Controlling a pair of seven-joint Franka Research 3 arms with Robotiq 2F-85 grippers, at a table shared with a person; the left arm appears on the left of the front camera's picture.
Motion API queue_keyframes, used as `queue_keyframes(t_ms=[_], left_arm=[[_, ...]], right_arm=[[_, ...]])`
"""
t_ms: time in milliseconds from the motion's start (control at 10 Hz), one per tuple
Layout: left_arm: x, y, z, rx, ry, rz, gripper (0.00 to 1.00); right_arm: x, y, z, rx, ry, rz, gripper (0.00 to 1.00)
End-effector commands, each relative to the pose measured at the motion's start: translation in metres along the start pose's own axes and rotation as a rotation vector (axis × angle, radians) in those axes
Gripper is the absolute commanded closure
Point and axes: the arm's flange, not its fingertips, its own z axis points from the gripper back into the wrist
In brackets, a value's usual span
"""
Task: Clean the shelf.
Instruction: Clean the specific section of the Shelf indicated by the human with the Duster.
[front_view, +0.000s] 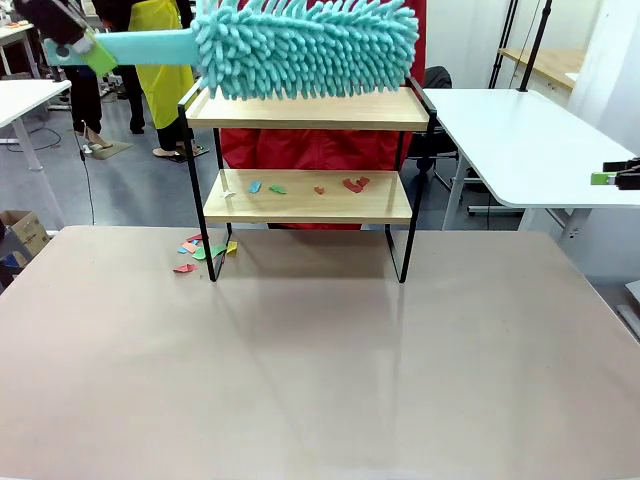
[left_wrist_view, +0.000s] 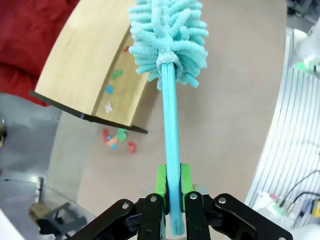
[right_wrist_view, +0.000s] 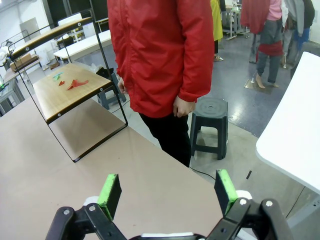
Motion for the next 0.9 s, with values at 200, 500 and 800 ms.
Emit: queue_keyframes(t_ms=[200,500,800], left_arm=[[-0.009,-0.012,-0.042,-0.069,0.261,-0.182,0.87],[-0.023,-0.024,-0.098,-0.171,0.508,-0.316,0.87],[-0.064,-0.013,-0.096,-0.169,0.617,-0.260,0.87]], right_arm=[[0.002,0.002,0.000,0.000,0.002,0.003,0.00],[0.002,0.002,0.000,0.000,0.002,0.003,0.00],[0.002,0.002,0.000,0.000,0.002,0.003,0.00]])
